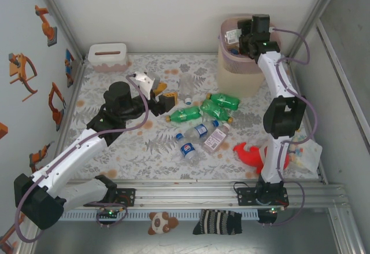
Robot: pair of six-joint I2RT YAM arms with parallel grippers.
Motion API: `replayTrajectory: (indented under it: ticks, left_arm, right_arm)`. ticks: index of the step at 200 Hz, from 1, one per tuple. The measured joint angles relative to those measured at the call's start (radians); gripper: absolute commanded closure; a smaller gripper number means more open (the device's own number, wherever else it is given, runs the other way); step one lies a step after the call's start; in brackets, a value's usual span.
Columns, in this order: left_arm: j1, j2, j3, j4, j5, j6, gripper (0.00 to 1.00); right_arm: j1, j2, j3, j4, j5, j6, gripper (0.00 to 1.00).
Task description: Put the plastic bottles in the bin
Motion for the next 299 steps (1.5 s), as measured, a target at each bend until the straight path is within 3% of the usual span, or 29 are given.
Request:
replayTrajectory:
  ticks: [48, 132, 218, 245, 299]
  left_arm:
    - [0.002, 0.000, 0.000, -0.002, -0.004, 0.000, 0.36]
    - [0.005, 0.005, 0.000, -0.013, -0.005, 0.001, 0.36]
    - [0.006, 0.140, 0.194, -0.353, -0.088, 0.114, 0.37]
    - [0.006, 0.187, 0.210, -0.412, -0.126, 0.032, 0.38]
    - [0.012, 0.290, 0.205, -0.502, -0.164, -0.276, 0.39]
  right_arm:
    - [0.000, -0.044, -0.037, -0.012, -0.004, 0.007, 0.11]
    - [0.000, -0.242, -0.101, -0.005, -0.024, -0.066, 0.14]
    - [0.000, -0.389, -0.227, -0.023, -0.114, -0.379, 0.18]
    - [0.000, -0.473, -0.288, -0.044, -0.103, -0.457, 0.18]
    - [-0.001, -0.582, -0.422, -0.073, -0.075, -0.523, 0.17]
